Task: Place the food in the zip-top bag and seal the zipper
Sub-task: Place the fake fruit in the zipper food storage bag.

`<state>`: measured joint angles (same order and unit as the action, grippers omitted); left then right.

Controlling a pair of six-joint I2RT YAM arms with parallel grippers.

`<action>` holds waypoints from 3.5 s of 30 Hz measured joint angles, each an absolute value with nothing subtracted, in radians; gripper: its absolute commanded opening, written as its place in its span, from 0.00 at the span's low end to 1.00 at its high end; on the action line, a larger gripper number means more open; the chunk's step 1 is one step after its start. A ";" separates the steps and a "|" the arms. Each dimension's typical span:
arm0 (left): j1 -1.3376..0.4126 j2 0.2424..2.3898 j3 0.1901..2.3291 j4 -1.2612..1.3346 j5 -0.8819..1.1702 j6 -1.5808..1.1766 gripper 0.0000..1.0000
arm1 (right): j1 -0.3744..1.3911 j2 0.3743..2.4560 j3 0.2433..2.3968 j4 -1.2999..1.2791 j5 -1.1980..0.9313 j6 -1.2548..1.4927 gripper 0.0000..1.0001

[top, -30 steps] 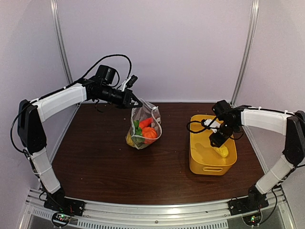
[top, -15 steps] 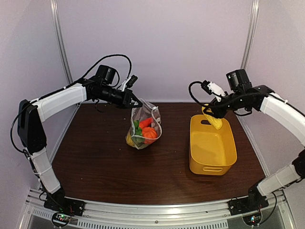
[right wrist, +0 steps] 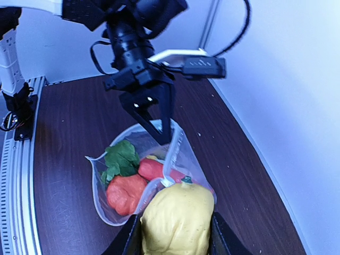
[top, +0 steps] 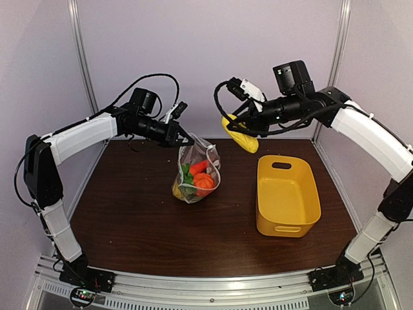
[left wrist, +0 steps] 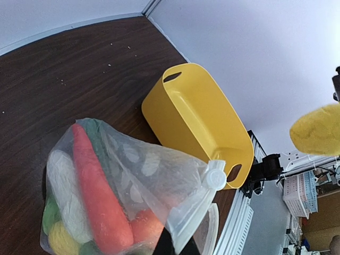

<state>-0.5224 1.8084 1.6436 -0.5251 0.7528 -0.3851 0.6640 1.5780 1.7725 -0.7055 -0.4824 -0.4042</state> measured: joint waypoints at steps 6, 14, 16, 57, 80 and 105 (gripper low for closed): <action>-0.522 1.820 1.657 -0.535 0.822 -0.394 0.00 | 0.828 1.660 1.880 -0.711 -0.501 -0.506 0.33; -0.522 1.826 1.702 -0.605 0.848 -0.395 0.00 | 0.953 1.783 2.021 -0.706 -0.500 -0.624 0.33; -0.522 1.823 1.702 -0.628 0.857 -0.390 0.00 | 0.974 1.811 2.050 -0.706 -0.498 -0.653 0.34; -0.578 1.712 1.762 -1.024 0.932 -0.096 0.00 | 1.084 1.925 1.962 -0.759 -0.266 -1.113 0.61; -0.635 1.751 1.764 -1.067 0.796 -0.022 0.00 | 0.849 1.558 1.743 -0.893 -0.543 -0.903 0.77; -0.661 1.853 1.717 -1.065 0.788 0.044 0.00 | 0.870 1.575 1.369 -0.553 -0.587 -0.732 0.61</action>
